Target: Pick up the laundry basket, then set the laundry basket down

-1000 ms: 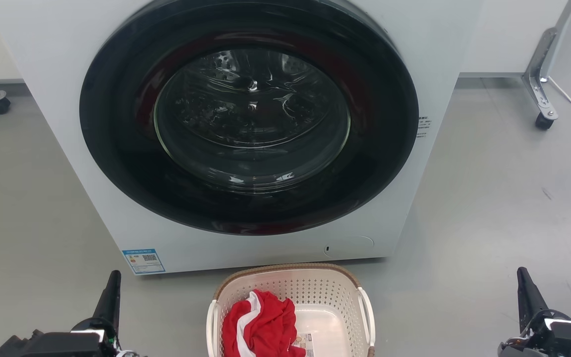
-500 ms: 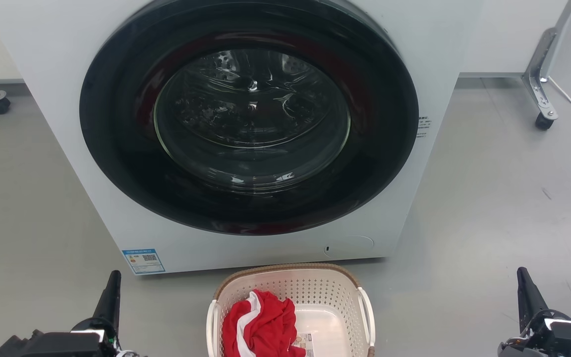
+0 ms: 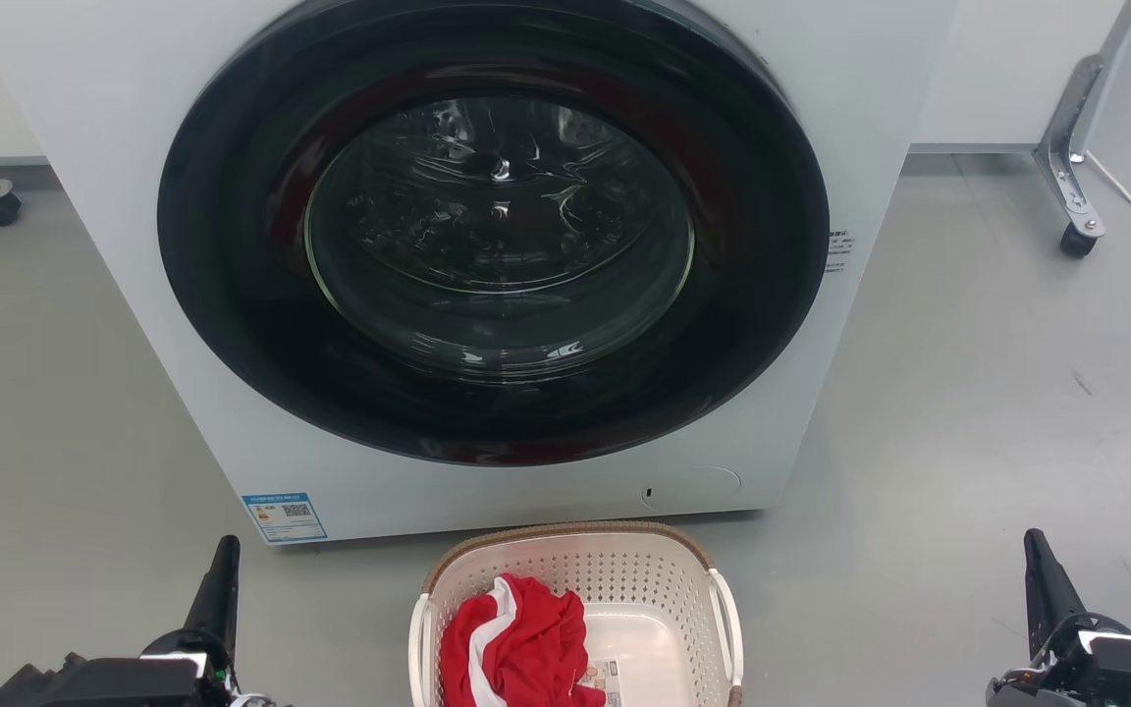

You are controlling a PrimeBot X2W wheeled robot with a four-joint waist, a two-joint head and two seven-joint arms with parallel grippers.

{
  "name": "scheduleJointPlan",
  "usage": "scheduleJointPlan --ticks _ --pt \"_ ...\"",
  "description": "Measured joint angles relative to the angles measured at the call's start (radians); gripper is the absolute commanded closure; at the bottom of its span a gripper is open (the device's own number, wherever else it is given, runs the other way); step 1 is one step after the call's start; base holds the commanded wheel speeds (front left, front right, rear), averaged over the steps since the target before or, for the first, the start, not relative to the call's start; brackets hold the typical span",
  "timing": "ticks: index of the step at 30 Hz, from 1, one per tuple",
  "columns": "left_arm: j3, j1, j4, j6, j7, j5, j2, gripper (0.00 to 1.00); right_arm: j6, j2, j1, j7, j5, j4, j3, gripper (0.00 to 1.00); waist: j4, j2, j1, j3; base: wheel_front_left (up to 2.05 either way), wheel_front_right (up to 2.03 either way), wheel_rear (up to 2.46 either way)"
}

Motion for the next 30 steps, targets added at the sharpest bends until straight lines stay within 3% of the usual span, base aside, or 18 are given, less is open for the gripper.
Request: scheduleJointPlan --ticks 30 --pt "0.0 0.0 0.0 0.0 0.0 0.0 0.0 1.0 0.0 0.0 0.0 0.0 0.0 0.0 0.0 1.0 0.0 0.0 0.0 0.0 0.0 0.0 0.0"
